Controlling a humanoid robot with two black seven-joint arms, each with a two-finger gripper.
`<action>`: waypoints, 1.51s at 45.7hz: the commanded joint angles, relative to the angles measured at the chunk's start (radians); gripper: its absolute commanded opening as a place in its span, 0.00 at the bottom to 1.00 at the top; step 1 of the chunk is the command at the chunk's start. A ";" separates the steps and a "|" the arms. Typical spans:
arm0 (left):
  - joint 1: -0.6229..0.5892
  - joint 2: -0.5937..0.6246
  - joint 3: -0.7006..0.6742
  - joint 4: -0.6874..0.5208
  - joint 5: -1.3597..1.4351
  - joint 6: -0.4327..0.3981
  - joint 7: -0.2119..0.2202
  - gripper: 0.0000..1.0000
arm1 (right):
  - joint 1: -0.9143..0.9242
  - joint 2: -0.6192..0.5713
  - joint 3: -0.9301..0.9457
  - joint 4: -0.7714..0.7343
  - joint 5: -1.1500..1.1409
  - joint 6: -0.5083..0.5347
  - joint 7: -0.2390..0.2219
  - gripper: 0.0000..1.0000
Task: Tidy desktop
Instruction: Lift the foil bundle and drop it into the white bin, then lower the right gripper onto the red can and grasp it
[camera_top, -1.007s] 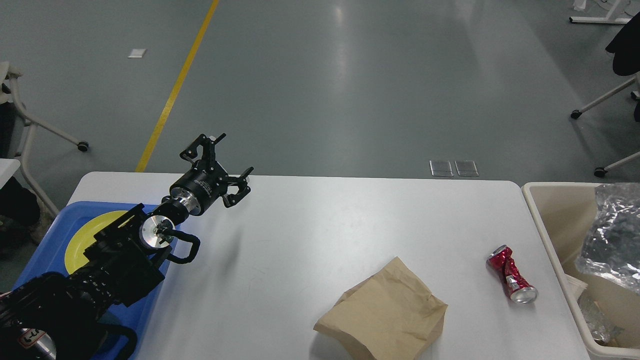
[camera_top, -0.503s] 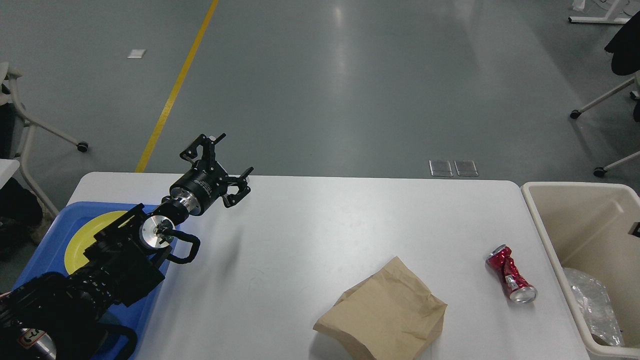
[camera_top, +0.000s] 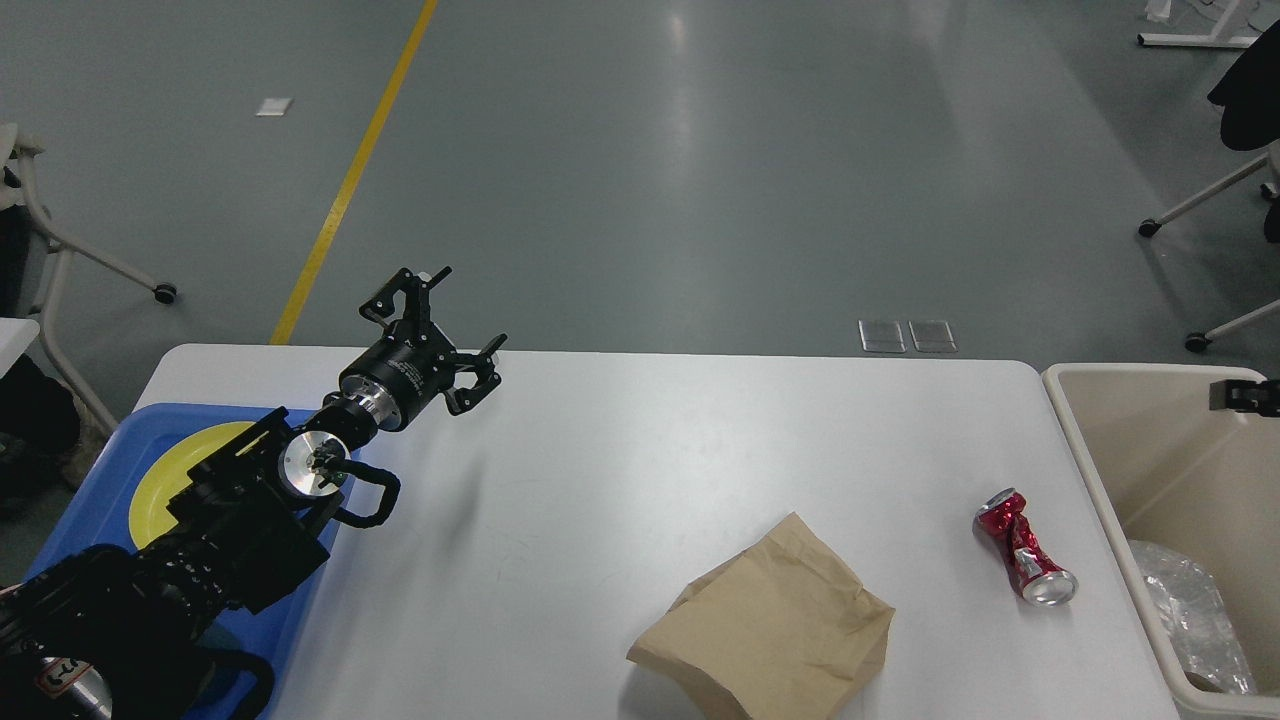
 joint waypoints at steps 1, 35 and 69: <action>0.000 0.000 0.001 0.000 0.000 0.000 0.000 0.97 | 0.129 0.019 -0.001 0.149 -0.118 0.023 0.000 1.00; 0.000 0.000 0.001 0.000 0.000 0.000 0.000 0.97 | 0.369 0.227 0.163 0.441 -0.170 0.496 -0.006 1.00; 0.000 0.000 0.000 0.000 0.000 0.000 0.000 0.97 | -0.061 0.255 0.226 0.223 -0.172 0.348 -0.005 1.00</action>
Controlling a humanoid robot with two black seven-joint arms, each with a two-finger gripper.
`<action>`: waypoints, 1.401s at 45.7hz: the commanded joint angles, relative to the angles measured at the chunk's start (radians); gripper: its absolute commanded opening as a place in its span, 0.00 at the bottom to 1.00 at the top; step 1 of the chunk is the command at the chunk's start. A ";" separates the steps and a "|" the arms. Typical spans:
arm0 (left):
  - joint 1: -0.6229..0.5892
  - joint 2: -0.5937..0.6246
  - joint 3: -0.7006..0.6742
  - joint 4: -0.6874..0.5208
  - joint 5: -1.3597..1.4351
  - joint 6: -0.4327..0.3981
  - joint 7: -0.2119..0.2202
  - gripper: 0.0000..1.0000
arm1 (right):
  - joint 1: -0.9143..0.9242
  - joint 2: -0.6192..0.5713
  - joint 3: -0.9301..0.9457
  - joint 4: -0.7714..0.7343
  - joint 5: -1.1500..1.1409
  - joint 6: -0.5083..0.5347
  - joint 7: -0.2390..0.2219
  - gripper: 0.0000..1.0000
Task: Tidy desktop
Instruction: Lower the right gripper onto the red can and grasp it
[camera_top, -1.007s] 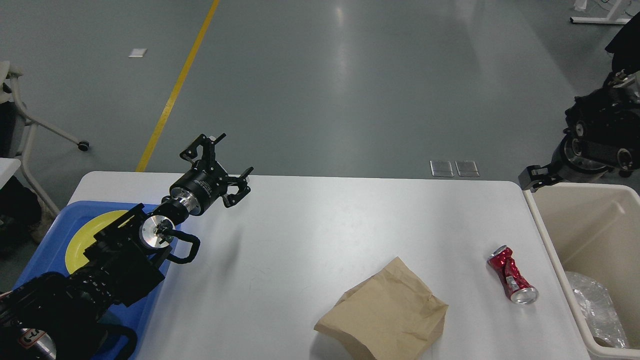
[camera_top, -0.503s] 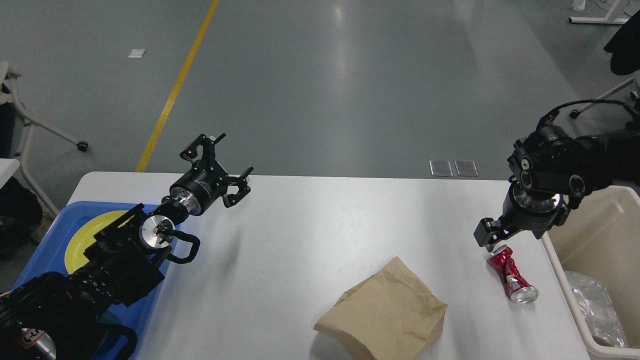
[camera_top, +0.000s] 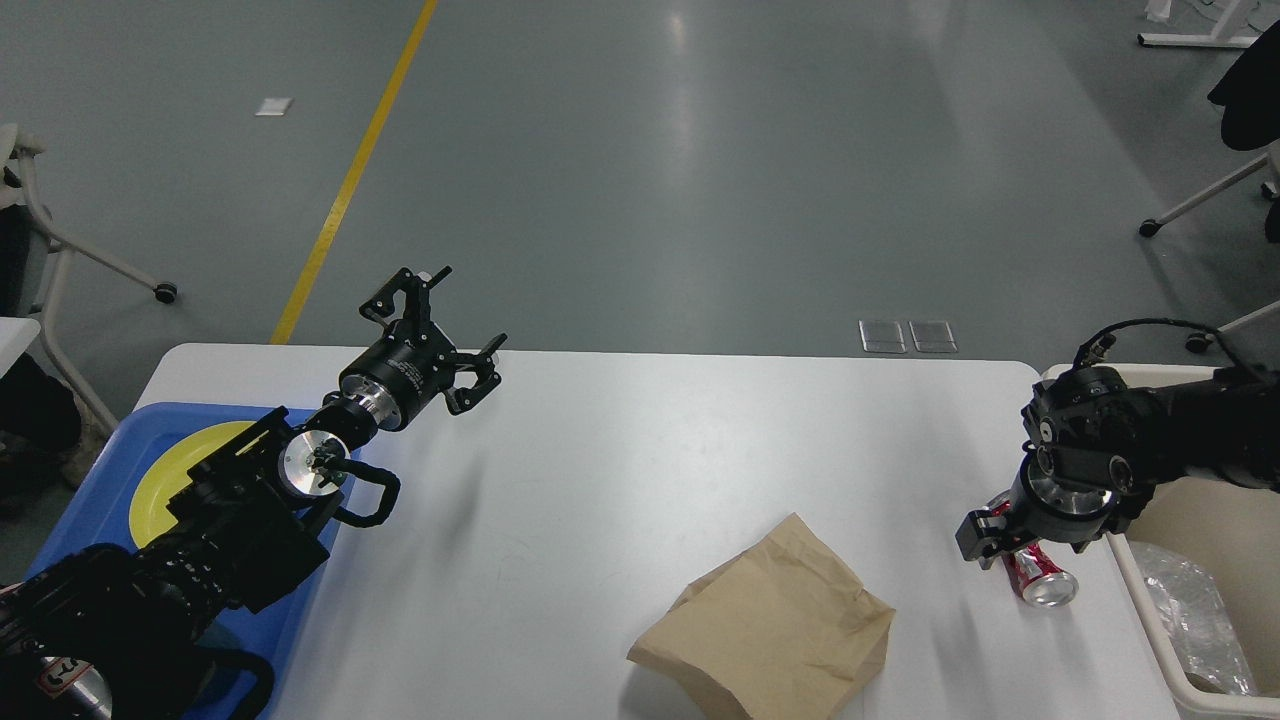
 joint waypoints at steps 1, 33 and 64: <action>0.000 0.000 0.001 0.000 0.000 0.000 0.000 0.97 | -0.055 -0.002 -0.001 -0.019 0.000 -0.024 0.001 1.00; 0.000 0.000 0.000 0.000 0.000 0.000 0.000 0.97 | -0.190 -0.001 0.022 -0.162 0.035 -0.107 0.003 0.98; 0.000 0.000 0.000 0.000 0.000 0.000 0.000 0.97 | -0.165 -0.012 0.008 -0.157 0.202 0.042 -0.010 0.00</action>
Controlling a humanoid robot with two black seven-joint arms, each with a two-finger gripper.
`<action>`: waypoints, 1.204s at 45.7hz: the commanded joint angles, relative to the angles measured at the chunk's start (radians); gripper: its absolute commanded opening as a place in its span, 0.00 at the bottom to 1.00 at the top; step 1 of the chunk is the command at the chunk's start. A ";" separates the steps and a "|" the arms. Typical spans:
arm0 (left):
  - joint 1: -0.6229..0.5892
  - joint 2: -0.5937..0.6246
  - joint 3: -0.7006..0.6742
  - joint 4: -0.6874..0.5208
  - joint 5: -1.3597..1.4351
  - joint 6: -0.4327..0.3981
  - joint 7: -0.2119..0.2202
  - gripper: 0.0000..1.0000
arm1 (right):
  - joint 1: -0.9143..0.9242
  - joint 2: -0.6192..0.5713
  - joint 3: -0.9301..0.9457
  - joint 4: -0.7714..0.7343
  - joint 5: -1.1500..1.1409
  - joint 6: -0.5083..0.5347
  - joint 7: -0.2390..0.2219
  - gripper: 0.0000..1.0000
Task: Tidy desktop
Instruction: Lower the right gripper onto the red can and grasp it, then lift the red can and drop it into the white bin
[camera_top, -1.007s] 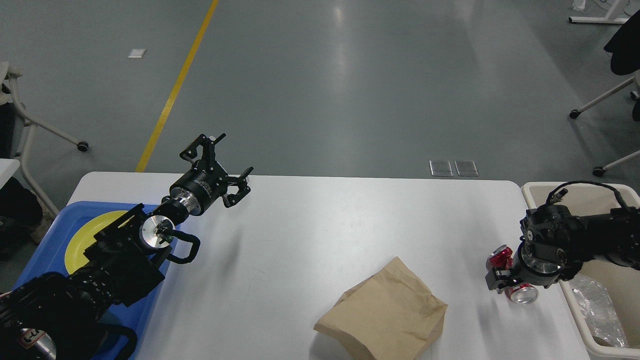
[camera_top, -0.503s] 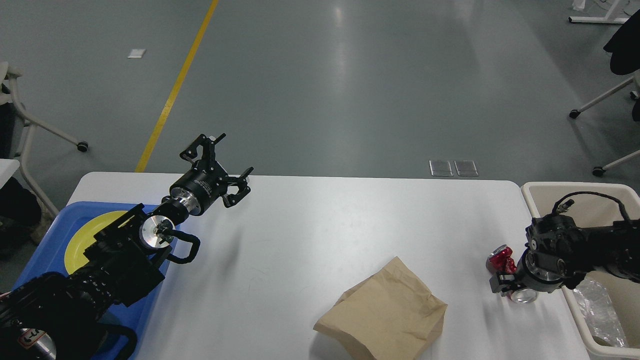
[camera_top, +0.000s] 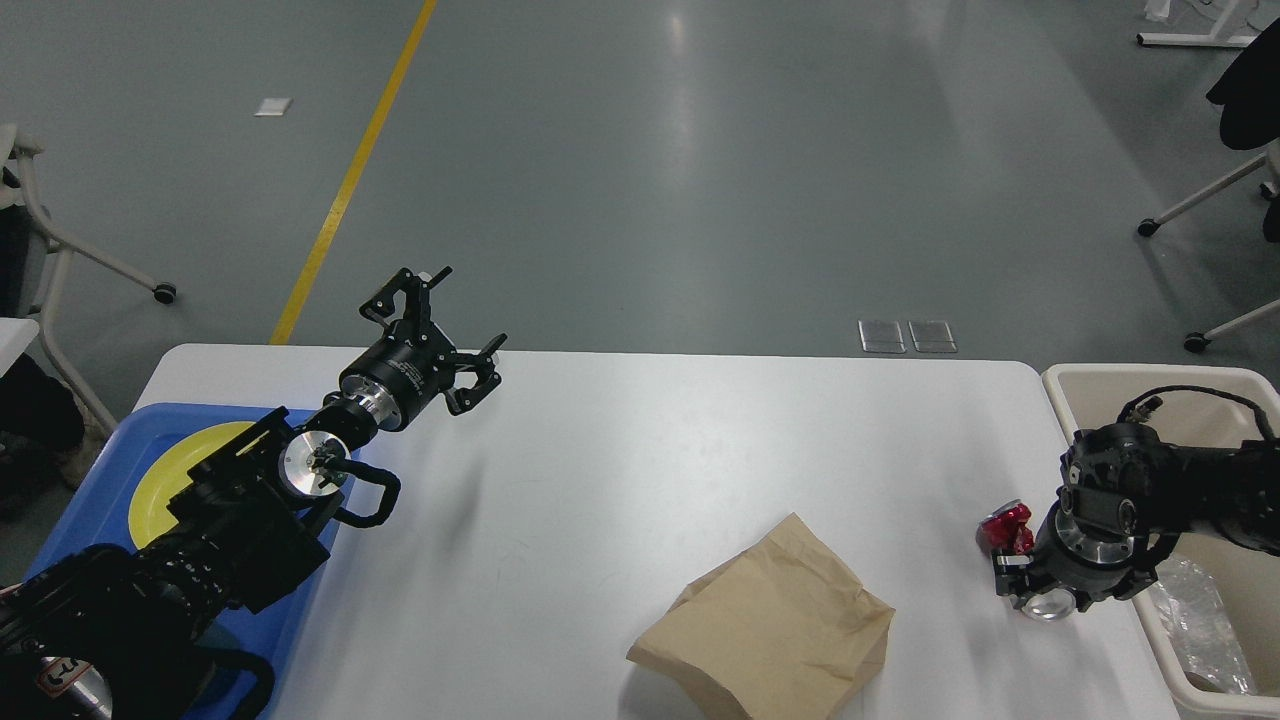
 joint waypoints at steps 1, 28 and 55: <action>0.000 0.000 0.001 0.000 0.000 0.000 0.000 0.97 | 0.010 0.000 -0.005 0.000 0.045 0.050 0.000 0.00; 0.000 0.000 0.000 0.000 0.000 0.000 0.000 0.97 | 0.461 -0.189 -0.010 -0.003 0.072 0.389 0.005 0.00; 0.001 0.000 0.000 0.000 0.000 0.000 0.000 0.97 | 0.470 -0.312 -0.101 -0.428 0.122 0.223 0.002 0.00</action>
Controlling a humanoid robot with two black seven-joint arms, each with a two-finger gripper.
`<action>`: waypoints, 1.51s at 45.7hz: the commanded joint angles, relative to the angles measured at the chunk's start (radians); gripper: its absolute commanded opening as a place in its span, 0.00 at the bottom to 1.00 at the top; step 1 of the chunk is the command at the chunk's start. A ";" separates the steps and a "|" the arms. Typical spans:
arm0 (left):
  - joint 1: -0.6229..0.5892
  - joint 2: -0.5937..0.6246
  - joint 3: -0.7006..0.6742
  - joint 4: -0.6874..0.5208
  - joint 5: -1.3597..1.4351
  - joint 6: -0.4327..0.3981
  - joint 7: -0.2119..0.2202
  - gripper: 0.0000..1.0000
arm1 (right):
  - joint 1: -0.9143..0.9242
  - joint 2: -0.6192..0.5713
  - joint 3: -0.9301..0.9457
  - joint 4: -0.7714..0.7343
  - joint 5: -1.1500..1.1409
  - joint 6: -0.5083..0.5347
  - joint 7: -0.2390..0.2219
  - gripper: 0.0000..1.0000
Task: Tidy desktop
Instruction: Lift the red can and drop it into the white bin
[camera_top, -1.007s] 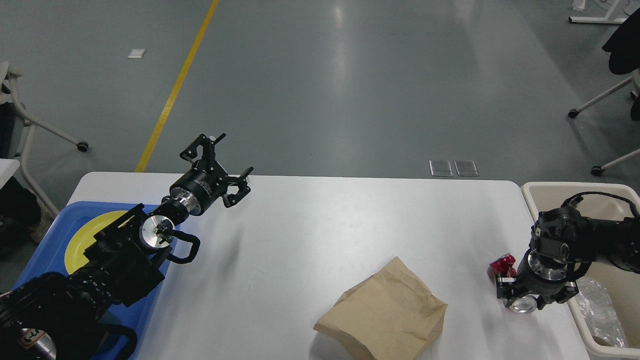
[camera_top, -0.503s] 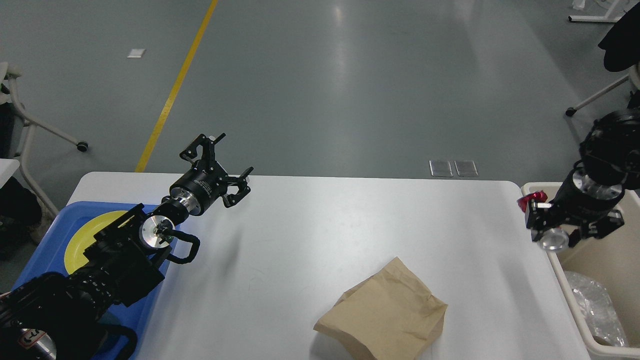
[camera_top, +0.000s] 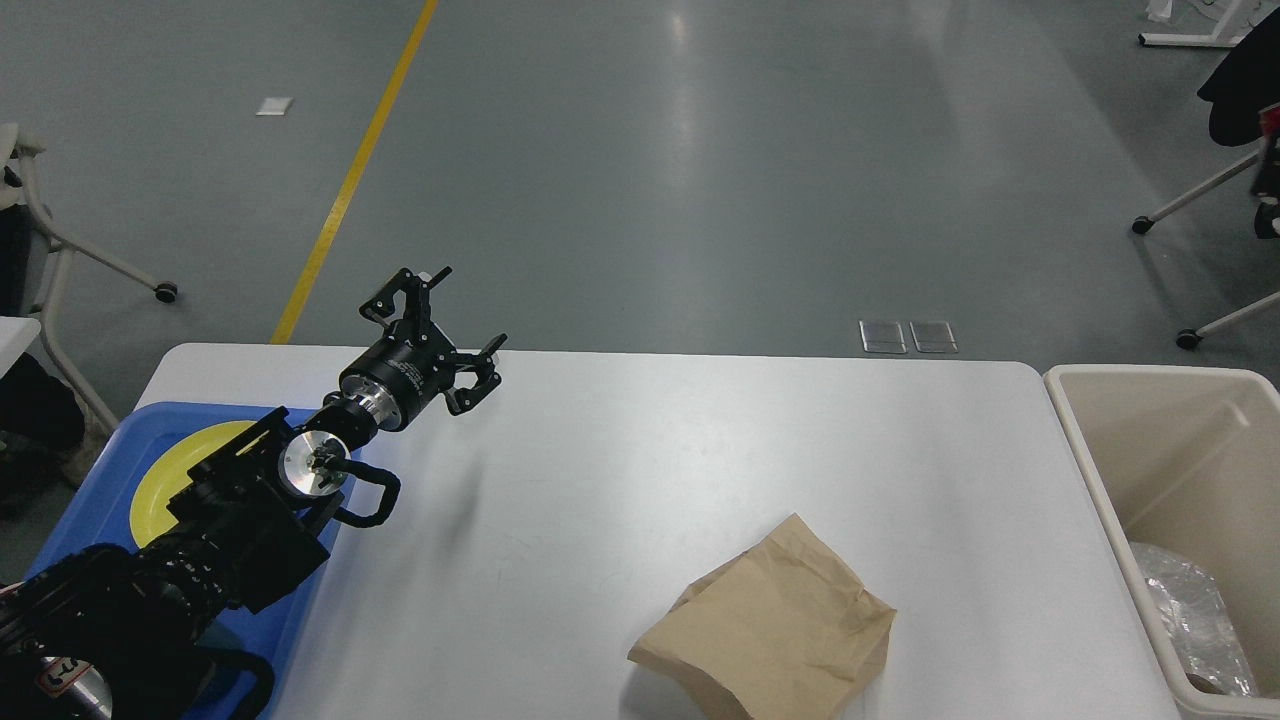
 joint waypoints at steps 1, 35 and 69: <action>0.001 0.000 -0.001 0.000 0.000 0.000 0.000 0.97 | -0.098 -0.037 0.002 -0.037 0.049 -0.191 0.001 0.00; 0.000 0.000 -0.001 0.000 0.000 0.000 0.000 0.97 | -0.670 -0.030 0.224 -0.037 0.075 -0.756 0.011 0.08; 0.000 0.000 -0.001 0.000 0.000 0.000 0.000 0.97 | -0.766 0.044 0.221 -0.021 0.075 -0.751 0.011 1.00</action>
